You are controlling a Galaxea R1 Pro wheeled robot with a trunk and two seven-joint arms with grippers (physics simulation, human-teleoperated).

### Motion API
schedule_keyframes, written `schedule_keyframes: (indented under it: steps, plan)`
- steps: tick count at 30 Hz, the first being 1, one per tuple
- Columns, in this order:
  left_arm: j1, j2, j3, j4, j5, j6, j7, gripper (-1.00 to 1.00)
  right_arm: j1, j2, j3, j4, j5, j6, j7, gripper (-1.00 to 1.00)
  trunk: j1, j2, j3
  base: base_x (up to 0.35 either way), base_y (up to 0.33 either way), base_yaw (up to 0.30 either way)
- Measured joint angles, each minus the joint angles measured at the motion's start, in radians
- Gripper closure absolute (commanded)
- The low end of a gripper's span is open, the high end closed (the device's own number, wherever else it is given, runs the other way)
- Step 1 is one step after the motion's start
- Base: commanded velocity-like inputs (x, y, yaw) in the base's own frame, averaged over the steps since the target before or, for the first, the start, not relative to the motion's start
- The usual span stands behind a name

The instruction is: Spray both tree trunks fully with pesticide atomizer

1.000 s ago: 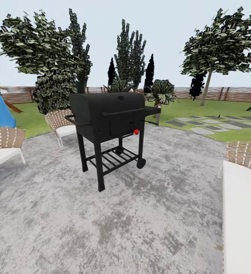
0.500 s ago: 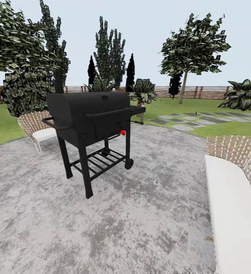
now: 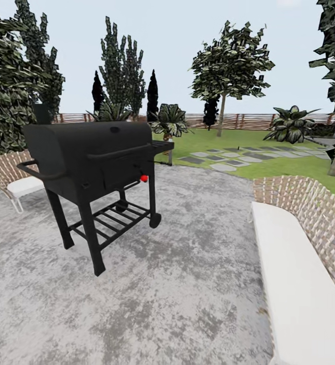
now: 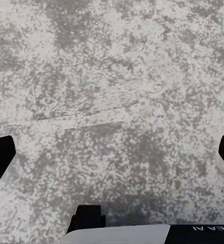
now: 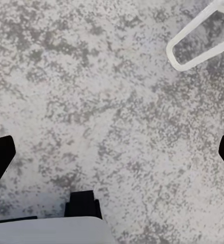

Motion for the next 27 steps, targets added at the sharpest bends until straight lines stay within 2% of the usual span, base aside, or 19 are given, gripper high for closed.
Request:
schedule_keyframes:
  steps: [13, 18, 27]
  plan:
    - [0.000, 0.001, 0.000, 0.000, 0.000, 0.000, 0.000, -1.00, 0.001, 0.000, -0.001, 0.029, 0.000, -0.003, 0.002, -1.00, 0.000, 0.000, 0.000, 0.336, 0.122, -0.008]
    - [0.000, 0.002, 0.000, 0.000, 0.000, 0.000, 0.000, -1.00, 0.001, 0.000, -0.002, 0.025, -0.006, -0.033, -0.001, -1.00, 0.000, 0.000, 0.000, 0.338, 0.136, -0.026]
    - [0.000, 0.002, 0.001, 0.000, 0.000, 0.001, 0.000, -1.00, 0.002, 0.000, -0.003, 0.025, -0.008, -0.041, -0.001, -1.00, 0.000, 0.000, 0.000, 0.338, 0.135, -0.247]
